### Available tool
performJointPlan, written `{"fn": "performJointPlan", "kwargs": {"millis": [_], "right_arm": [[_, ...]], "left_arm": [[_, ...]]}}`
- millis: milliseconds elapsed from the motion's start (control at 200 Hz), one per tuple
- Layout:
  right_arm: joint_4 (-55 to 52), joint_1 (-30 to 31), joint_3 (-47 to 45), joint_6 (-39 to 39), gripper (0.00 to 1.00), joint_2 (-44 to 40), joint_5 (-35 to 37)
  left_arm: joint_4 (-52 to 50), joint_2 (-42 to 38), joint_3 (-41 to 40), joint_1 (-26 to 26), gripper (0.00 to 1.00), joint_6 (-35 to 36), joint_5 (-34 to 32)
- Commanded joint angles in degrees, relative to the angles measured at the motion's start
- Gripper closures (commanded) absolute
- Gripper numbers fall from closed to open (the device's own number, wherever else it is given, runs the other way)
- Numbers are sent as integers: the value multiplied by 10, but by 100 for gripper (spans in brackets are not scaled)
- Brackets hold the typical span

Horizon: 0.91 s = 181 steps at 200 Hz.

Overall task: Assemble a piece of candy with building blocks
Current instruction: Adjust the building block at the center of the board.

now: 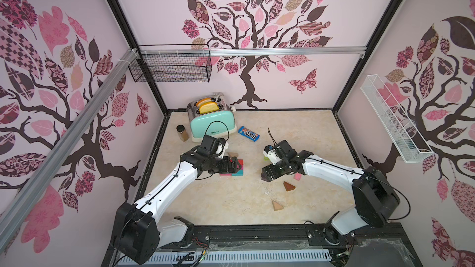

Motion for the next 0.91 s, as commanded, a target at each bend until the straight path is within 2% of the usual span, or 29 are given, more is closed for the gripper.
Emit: {"fn": "performJointPlan", "kwargs": {"millis": [0, 380, 665, 745, 900], "right_arm": [[12, 11, 16, 0, 11, 22, -12], [103, 88, -43, 81, 13, 22, -65], [153, 91, -76, 116, 15, -28, -142], [114, 91, -73, 99, 15, -58, -111], [-3, 91, -32, 26, 13, -82, 29]], "left_arm": [[15, -2, -14, -2, 2, -6, -2], [18, 3, -19, 3, 2, -17, -23], [6, -18, -32, 10, 2, -27, -52], [8, -16, -33, 10, 2, -27, -44], [22, -11, -41, 10, 2, -40, -38]]}}
